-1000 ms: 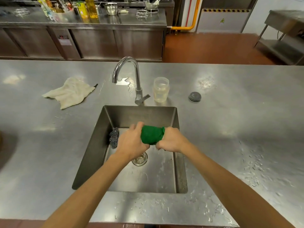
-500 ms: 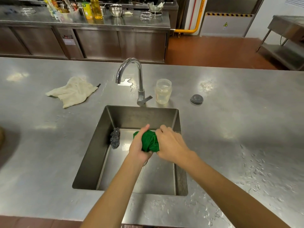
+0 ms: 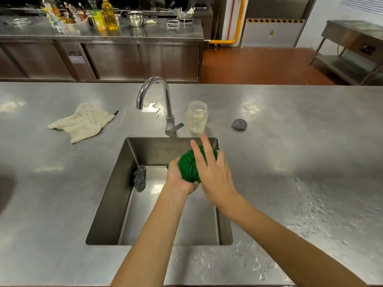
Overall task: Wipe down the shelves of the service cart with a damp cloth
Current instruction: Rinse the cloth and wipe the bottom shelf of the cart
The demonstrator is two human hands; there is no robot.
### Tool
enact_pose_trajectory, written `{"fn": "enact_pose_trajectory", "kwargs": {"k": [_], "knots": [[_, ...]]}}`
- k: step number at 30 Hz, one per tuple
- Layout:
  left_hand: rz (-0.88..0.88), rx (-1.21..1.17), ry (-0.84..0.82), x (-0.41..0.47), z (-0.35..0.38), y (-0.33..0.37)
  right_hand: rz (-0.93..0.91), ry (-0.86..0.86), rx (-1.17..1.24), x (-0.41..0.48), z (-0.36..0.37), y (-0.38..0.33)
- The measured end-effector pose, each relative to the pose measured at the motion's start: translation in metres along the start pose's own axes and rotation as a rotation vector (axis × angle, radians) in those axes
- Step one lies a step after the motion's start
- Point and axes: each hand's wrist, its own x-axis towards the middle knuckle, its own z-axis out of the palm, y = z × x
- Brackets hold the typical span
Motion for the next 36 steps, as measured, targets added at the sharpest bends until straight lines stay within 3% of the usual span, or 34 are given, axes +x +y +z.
{"fn": "enact_pose_trajectory", "kwargs": {"k": [5, 7, 10, 15, 19, 26, 36], "knots": [[0.324, 0.143, 0.113, -0.001, 0.003, 0.012, 0.067, -0.093, 0.009, 0.023, -0.001, 0.009], [0.563, 0.268, 0.229, -0.005, 0.009, 0.016, 0.186, -0.257, 0.121, 0.029, -0.002, 0.007], [0.741, 0.453, 0.162, -0.010, 0.015, 0.025, 0.360, -0.480, 0.353, 0.033, -0.006, 0.002], [0.705, 0.547, -0.036, -0.007, 0.006, 0.043, 0.430, -0.684, 0.795, 0.041, -0.009, -0.006], [0.688, 0.611, -0.262, -0.009, 0.006, 0.058, 0.496, -0.745, 1.173, 0.041, -0.011, -0.018], [0.566, 0.640, -0.456, -0.011, 0.010, 0.076, 0.582, -0.862, 1.381, 0.047, -0.002, -0.021], [0.493, 0.636, -0.658, -0.023, 0.014, 0.089, 0.456, -0.921, 1.693, 0.052, -0.005, -0.026]]}}
